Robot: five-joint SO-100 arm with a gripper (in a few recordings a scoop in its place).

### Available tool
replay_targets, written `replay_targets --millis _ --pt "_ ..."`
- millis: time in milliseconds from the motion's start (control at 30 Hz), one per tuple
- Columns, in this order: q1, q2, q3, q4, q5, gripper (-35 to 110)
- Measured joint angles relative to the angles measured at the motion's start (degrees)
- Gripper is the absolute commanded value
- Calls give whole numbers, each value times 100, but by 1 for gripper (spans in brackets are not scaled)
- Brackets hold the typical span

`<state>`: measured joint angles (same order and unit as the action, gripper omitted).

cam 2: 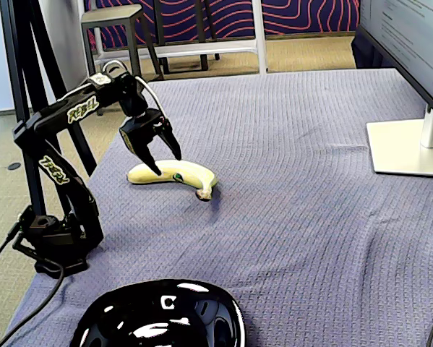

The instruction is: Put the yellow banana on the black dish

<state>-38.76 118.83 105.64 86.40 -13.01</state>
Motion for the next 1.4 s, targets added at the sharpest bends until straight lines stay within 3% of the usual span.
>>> replay_targets --millis 700,1400 --pt "1714 2584 1907 -729 668 16" --pt "1626 2610 2004 -791 563 21"
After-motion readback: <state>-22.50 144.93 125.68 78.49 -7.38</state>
